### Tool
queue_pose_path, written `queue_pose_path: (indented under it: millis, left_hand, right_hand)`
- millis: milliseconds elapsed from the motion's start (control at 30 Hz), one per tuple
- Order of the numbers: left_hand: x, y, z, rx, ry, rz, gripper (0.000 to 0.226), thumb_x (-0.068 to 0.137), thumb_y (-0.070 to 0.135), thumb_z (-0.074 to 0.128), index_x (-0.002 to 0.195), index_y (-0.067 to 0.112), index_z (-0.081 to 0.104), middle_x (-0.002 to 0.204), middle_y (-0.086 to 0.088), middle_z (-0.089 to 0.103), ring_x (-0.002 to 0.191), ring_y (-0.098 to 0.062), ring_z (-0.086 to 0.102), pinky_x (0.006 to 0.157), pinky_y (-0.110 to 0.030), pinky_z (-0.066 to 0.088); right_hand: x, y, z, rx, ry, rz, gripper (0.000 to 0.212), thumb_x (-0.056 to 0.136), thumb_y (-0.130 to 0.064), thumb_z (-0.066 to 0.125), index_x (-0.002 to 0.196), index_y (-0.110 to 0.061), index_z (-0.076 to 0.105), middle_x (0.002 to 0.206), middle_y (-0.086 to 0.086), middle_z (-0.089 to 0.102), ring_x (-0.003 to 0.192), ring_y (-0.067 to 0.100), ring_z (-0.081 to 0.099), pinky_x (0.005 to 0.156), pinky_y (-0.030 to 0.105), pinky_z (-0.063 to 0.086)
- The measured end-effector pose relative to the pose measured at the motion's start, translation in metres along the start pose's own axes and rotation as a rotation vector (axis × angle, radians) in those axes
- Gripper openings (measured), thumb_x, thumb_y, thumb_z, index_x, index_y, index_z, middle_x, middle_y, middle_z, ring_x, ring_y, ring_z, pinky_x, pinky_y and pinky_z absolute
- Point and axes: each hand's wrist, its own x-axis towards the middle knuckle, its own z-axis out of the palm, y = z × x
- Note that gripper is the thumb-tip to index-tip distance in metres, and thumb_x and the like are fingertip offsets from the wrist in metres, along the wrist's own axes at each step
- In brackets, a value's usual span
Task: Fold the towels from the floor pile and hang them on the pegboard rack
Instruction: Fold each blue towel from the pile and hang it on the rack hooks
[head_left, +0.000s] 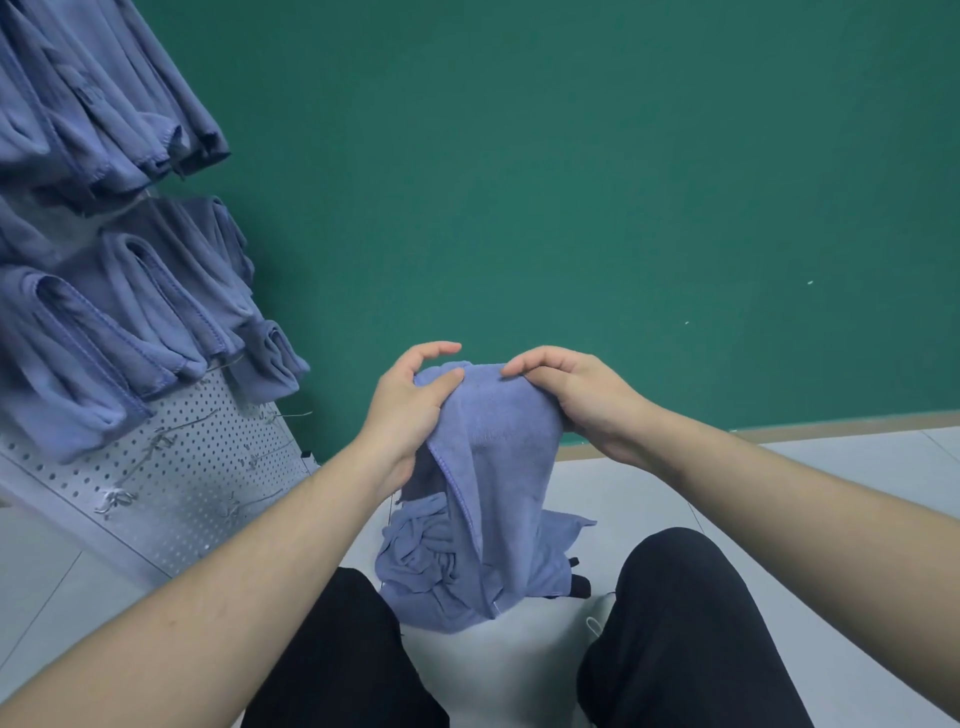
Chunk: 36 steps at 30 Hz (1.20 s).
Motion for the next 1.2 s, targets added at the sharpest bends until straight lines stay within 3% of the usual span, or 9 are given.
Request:
queue_pose_path:
  millis: [67,133,300,433,600,733,900,1100,1200]
  left_hand:
    - [0.002,0.002,0.001,-0.135,0.002,-0.128,0.018,0.097,0.016,0.061,0.102,0.031,0.068,0.09,-0.003,0.07,0.065,-0.012,0.065,0.055,-0.024,0.052]
    - [0.003,0.003,0.002,-0.242,0.003,-0.246,0.014,0.102,0.016,0.055,0.103,0.025,0.064,0.085,-0.001,0.066,0.063,-0.011,0.062,0.05,-0.023,0.05]
    - [-0.003,0.0,-0.001,-0.409,-0.186,-0.281,0.021,0.099,0.029,0.06,0.12,0.029,0.061,0.102,0.0,0.07,0.087,-0.018,0.071,0.084,-0.04,0.056]
    - [-0.015,-0.01,0.003,-0.322,-0.36,-0.194,0.041,0.095,0.008,0.064,0.128,0.03,0.061,0.102,-0.004,0.074,0.087,-0.018,0.069,0.084,-0.039,0.055]
    - [-0.013,-0.01,0.007,-0.309,-0.203,-0.124,0.017,0.097,0.005,0.059,0.101,0.018,0.069,0.092,0.0,0.074,0.08,-0.012,0.067,0.077,-0.03,0.057]
    - [-0.007,-0.008,0.008,-0.215,-0.1,-0.064,0.017,0.097,0.009,0.061,0.096,0.021,0.073,0.089,0.005,0.076,0.081,-0.01,0.068,0.082,-0.032,0.056]
    - [-0.009,-0.001,0.013,0.022,-0.037,0.14,0.02,0.099,0.019,0.06,0.097,0.032,0.076,0.099,0.015,0.075,0.09,0.001,0.067,0.079,-0.02,0.049]
    - [-0.004,0.002,0.005,-0.155,-0.134,0.035,0.02,0.098,0.018,0.062,0.107,0.03,0.076,0.116,0.005,0.074,0.108,-0.009,0.066,0.099,-0.03,0.05]
    - [-0.002,0.004,0.002,-0.319,-0.246,-0.064,0.028,0.095,0.005,0.063,0.118,0.019,0.071,0.114,-0.005,0.074,0.104,-0.013,0.068,0.093,-0.027,0.052]
  right_hand:
    - [0.002,-0.001,0.002,0.073,0.03,0.024,0.036,0.098,-0.007,0.045,0.086,-0.026,0.073,0.088,-0.006,0.071,0.073,0.013,0.057,0.058,0.026,0.043]
    - [0.003,-0.003,0.002,0.118,0.051,0.038,0.034,0.099,-0.008,0.045,0.089,-0.026,0.072,0.084,-0.007,0.07,0.068,0.009,0.056,0.053,0.02,0.041]
    - [0.002,-0.005,0.001,0.068,0.042,0.006,0.034,0.101,-0.01,0.043,0.1,-0.026,0.073,0.081,-0.007,0.067,0.064,0.004,0.057,0.051,0.012,0.042]
    - [0.008,-0.003,-0.005,0.083,0.116,0.014,0.033,0.101,-0.013,0.044,0.099,-0.028,0.073,0.082,-0.002,0.061,0.077,0.015,0.052,0.058,0.021,0.043]
    - [0.011,-0.002,-0.019,-0.056,0.176,-0.023,0.03,0.1,-0.014,0.045,0.097,-0.029,0.071,0.084,-0.006,0.061,0.076,0.012,0.051,0.063,0.022,0.041]
    - [0.01,0.0,-0.023,-0.244,0.208,-0.079,0.031,0.101,-0.015,0.042,0.097,-0.03,0.068,0.091,-0.009,0.063,0.077,0.007,0.051,0.067,0.02,0.04]
    - [0.013,-0.002,-0.028,-0.416,0.278,-0.104,0.014,0.101,-0.029,0.047,0.104,-0.034,0.06,0.072,-0.001,0.05,0.063,0.014,0.041,0.059,0.028,0.035]
    - [0.008,-0.008,-0.032,0.039,0.146,0.029,0.014,0.089,-0.033,0.074,0.103,-0.031,0.074,0.103,-0.009,0.075,0.083,0.007,0.067,0.075,0.025,0.055]
    - [0.008,-0.006,-0.032,0.177,0.054,0.065,0.014,0.091,-0.023,0.072,0.104,-0.023,0.075,0.099,-0.005,0.075,0.087,0.009,0.067,0.078,0.023,0.053]
